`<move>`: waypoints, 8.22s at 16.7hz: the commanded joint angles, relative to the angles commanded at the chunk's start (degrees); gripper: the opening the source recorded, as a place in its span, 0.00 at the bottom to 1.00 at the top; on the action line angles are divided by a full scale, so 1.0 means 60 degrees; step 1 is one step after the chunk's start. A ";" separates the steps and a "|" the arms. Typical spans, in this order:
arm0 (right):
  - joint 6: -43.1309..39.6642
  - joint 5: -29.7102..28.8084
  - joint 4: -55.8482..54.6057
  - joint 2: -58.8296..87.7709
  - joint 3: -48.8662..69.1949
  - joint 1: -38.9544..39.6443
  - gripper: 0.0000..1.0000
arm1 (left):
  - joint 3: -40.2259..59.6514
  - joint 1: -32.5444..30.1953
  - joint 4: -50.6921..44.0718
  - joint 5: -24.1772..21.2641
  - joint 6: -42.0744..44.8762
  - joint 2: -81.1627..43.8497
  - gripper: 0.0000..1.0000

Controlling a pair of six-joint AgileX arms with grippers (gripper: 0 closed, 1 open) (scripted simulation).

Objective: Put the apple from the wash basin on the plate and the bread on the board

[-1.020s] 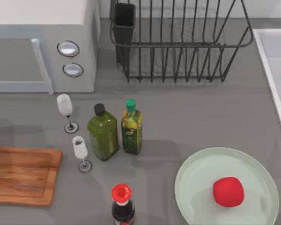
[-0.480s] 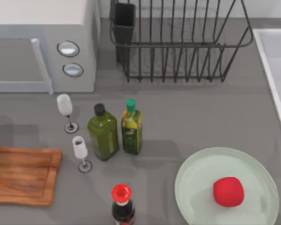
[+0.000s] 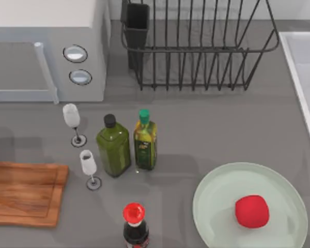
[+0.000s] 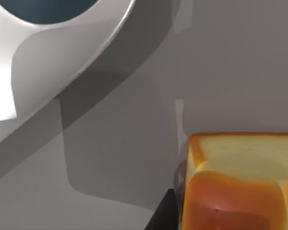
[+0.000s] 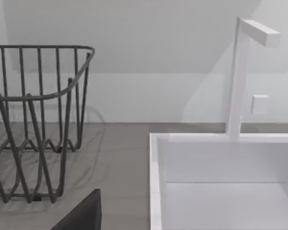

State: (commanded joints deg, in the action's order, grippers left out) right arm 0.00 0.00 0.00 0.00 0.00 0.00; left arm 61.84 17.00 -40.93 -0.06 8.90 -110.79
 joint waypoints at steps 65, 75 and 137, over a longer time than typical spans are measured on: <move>0.0000 0.0000 0.0000 0.0000 0.0000 0.0000 1.00 | -0.4574 -0.4130 0.1252 0.1250 2.7560 0.7157 0.00; 0.0000 0.0000 0.0000 0.0000 0.0000 0.0000 1.00 | -0.4605 -0.4075 0.1612 0.1233 2.7648 0.6944 0.00; 0.0000 0.0000 0.0000 0.0000 0.0000 0.0000 1.00 | -0.8915 -0.3526 0.5644 0.1111 0.7755 1.4986 1.00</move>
State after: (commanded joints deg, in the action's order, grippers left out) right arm 0.00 0.00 0.00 0.00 0.00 0.00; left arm 8.35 -4.16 -7.07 6.60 55.43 -20.87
